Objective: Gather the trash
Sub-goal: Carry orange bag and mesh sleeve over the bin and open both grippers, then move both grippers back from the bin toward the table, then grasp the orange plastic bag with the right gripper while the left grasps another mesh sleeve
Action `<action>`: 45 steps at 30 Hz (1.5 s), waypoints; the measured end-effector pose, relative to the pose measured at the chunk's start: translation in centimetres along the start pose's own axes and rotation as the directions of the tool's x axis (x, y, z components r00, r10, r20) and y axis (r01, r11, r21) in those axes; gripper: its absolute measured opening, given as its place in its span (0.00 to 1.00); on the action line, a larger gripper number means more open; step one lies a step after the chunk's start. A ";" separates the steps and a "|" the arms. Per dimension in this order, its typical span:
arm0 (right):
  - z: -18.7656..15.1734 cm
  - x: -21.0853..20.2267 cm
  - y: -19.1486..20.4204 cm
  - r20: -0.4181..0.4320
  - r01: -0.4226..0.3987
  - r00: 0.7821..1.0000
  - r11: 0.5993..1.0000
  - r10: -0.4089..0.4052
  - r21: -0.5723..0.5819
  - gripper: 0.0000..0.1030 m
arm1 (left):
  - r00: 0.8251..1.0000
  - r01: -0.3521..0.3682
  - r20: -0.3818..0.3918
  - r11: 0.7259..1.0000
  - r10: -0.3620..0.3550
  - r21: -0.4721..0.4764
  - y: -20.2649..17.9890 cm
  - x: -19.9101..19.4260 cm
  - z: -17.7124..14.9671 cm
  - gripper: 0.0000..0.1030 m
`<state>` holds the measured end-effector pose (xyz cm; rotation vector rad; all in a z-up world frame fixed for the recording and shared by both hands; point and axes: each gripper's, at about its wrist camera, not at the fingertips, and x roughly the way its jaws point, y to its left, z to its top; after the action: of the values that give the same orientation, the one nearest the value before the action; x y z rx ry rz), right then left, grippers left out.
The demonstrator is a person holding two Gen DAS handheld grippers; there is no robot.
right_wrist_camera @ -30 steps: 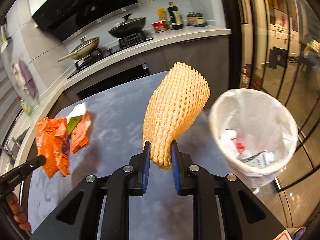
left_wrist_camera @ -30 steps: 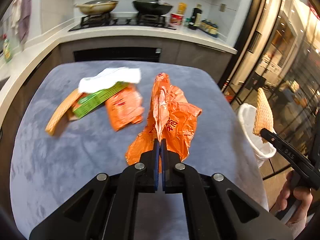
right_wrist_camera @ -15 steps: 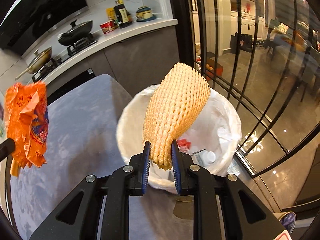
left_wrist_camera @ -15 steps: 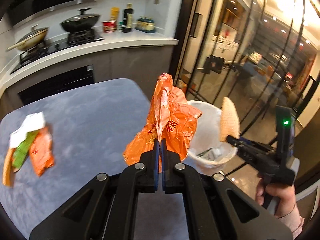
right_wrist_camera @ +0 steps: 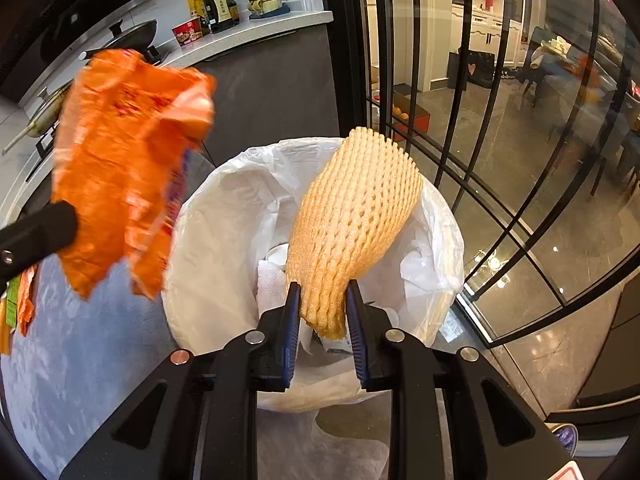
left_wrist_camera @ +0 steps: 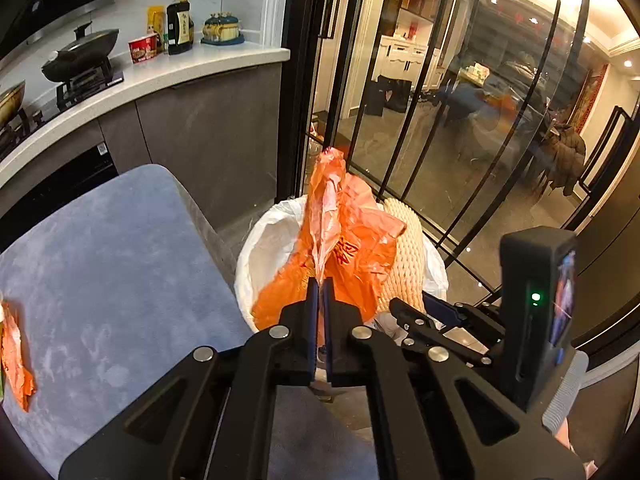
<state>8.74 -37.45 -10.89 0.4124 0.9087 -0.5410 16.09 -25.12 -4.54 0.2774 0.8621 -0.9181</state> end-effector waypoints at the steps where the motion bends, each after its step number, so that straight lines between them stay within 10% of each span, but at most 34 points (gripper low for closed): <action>1: 0.2 0.0 0.0 0.004 0.006 1.000 1.000 -0.006 0.002 0.40 | 1.000 0.016 -0.005 1.000 -0.016 -0.004 0.0 0.4 0.1 0.05; 4: 0.5 -0.6 0.0 0.040 0.027 0.999 1.000 -0.027 0.006 0.57 | 1.000 0.010 -0.007 0.999 -0.010 -0.031 0.7 0.6 0.2 0.46; 6: 0.5 -1.1 -0.1 0.058 0.036 0.998 0.999 -0.037 0.006 0.57 | 0.999 -0.017 0.034 0.999 0.019 -0.049 1.0 0.0 0.1 0.53; 31: -0.4 -8.3 14.8 0.140 -0.178 0.967 0.960 0.211 -0.215 0.65 | 0.954 -0.232 0.112 0.921 0.279 -0.312 14.3 -11.5 -4.9 0.57; 39: -2.3 -8.2 22.9 0.079 -0.258 0.952 0.915 0.295 -0.311 0.66 | 0.915 -0.331 0.079 0.848 0.396 -0.414 20.8 -15.8 -9.6 0.67; 45: -4.2 -6.5 29.4 0.000 -0.329 0.936 0.871 0.353 -0.366 0.66 | 0.858 -0.440 0.009 0.742 0.514 -0.507 27.1 -18.9 -14.2 0.75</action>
<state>20.47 -10.12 -4.66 0.2099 0.8255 -0.0546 24.00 9.92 -3.23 -0.0201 0.8011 -0.2088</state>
